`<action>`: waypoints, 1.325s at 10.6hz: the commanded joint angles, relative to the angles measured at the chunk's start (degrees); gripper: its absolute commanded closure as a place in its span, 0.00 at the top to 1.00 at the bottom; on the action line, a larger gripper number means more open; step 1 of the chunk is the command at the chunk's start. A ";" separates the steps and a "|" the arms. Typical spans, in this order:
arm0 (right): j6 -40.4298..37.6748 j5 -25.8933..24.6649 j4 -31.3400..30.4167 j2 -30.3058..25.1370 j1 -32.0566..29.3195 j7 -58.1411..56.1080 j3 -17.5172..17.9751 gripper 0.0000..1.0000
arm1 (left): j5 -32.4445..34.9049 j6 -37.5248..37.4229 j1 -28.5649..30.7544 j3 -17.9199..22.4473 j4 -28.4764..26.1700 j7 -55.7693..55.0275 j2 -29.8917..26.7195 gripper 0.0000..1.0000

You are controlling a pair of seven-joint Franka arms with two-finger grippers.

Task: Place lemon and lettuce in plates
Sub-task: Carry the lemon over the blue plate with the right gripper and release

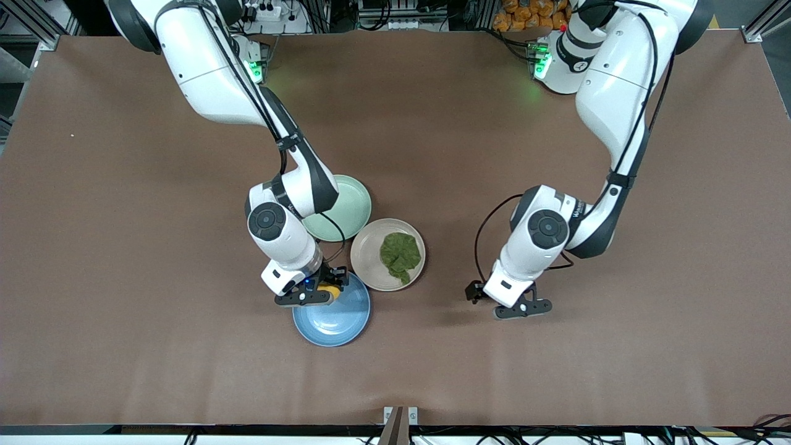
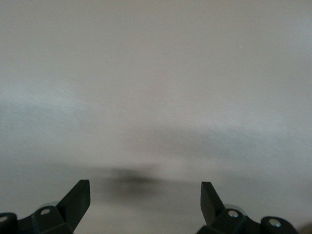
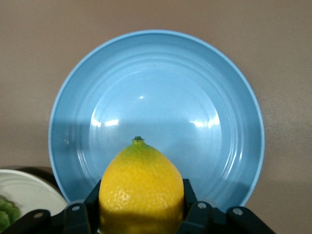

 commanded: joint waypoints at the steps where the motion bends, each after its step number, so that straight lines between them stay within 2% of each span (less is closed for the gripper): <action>1: 2.21 0.27 1.76 2.36 0.24 0.08 -0.30 0.52 | 1.43 -0.59 1.82 0.03 -1.44 2.32 -1.69 1.00; 2: 2.31 0.01 1.76 2.53 0.24 -0.18 -0.30 0.61 | 1.51 -0.59 2.44 0.03 -1.44 3.81 -1.70 1.00; 4: 2.31 -0.08 1.76 2.45 0.33 -0.27 -0.30 1.00 | 1.52 -0.59 3.85 0.03 -1.88 6.10 -1.78 1.00; 8: 1.18 -0.09 1.76 1.31 0.15 -0.36 -0.30 1.00 | 1.43 -2.07 5.78 0.03 -2.14 9.61 -2.40 1.00; 10: -3.98 -0.08 1.93 -0.01 -0.28 -0.36 -0.39 1.00 | 1.52 -4.19 7.62 -0.32 -2.58 11.38 -4.75 1.00; 12: -9.00 -0.17 2.29 -1.76 -0.99 -2.89 -0.74 1.00 | 0.99 -5.95 7.89 -0.41 -7.82 11.38 -9.76 1.00; 14: -13.92 -0.17 3.51 -3.08 -2.48 -5.71 -0.74 1.00 | 0.38 -6.04 8.86 -0.59 -11.09 10.86 -12.41 1.00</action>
